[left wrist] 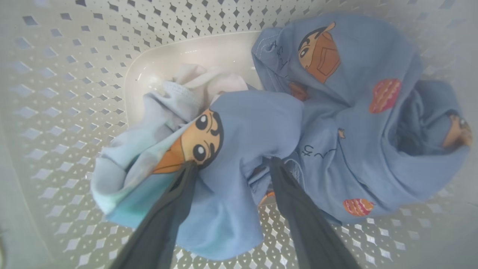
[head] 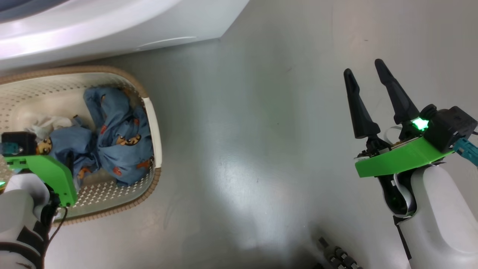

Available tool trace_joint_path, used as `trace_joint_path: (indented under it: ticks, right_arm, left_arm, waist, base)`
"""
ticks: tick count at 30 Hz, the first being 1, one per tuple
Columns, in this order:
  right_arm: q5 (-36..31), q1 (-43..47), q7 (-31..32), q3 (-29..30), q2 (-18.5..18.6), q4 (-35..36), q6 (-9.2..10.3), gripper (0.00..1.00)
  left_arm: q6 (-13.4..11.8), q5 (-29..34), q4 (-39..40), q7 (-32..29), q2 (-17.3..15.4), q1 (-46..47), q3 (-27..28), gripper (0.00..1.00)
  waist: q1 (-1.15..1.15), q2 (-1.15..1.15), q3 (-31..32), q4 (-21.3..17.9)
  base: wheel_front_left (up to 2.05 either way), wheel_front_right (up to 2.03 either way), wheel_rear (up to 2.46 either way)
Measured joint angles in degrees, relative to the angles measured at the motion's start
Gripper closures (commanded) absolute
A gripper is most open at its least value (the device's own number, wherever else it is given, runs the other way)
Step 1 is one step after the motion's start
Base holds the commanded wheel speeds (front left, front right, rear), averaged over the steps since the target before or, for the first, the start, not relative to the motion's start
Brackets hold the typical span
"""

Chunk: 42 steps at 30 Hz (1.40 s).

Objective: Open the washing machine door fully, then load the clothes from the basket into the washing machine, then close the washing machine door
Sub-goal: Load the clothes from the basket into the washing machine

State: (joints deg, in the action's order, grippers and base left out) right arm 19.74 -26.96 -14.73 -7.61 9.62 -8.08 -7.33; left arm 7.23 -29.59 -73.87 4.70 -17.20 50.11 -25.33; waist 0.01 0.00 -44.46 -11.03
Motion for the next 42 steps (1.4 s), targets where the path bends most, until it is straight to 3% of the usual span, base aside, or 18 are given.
trace_joint_path:
  ticks: [6,7,8,10,20,30,42]
  right_arm:
    - [0.0,-0.05,0.0,-1.2,-0.07,0.01,0.0,0.0]
    - [0.0,-0.05,0.0,-1.23,-0.07,0.01,0.0,0.0]
    - [0.0,-0.05,0.0,-1.24,-0.05,0.01,0.0,0.0]
    - [0.0,-0.05,0.0,-1.35,-0.05,0.01,0.0,0.0]
    - [0.0,-0.05,0.0,-1.35,0.01,-0.1,0.0,0.0]
    - [0.0,-0.04,0.0,-0.64,0.15,-0.92,0.0,0.0]
    - [0.02,2.66,0.0,0.27,1.35,-2.89,0.0,0.0]
  left_arm:
    - [0.0,0.13,-0.08,-1.35,-1.11,0.42,-1.02,0.0]
    - [0.01,0.13,-0.07,-1.8,-1.11,0.42,-1.14,0.18]
    - [0.01,0.14,-0.07,-2.25,-1.09,0.42,-1.35,0.53]
    - [0.02,0.12,-0.08,-2.27,-1.12,0.42,-1.53,1.0]
    - [0.09,-1.63,-0.1,-2.43,-0.83,0.34,-1.13,1.0]
    - [0.11,-7.64,-0.14,3.0,0.71,0.1,2.66,1.0]
    - [0.11,-11.61,4.95,8.77,1.83,-5.04,0.52,1.0]
  waist:
    - [0.0,0.0,-0.32,-1.17]
    - [0.0,0.0,-0.37,-1.31]
    - [0.0,0.0,-0.43,-1.41]
    - [0.0,0.0,-0.5,-1.56]
    - [0.0,0.0,0.54,-1.05]
    - [0.0,0.0,3.76,0.58]
    - [0.0,0.0,11.35,2.57]
  base:
    - [0.0,0.0,0.0]
    - [0.0,0.0,0.0]
    - [0.0,0.0,0.0]
    - [0.0,0.0,0.0]
    - [0.0,0.0,0.0]
    - [0.0,0.0,0.0]
    - [0.0,0.0,0.0]
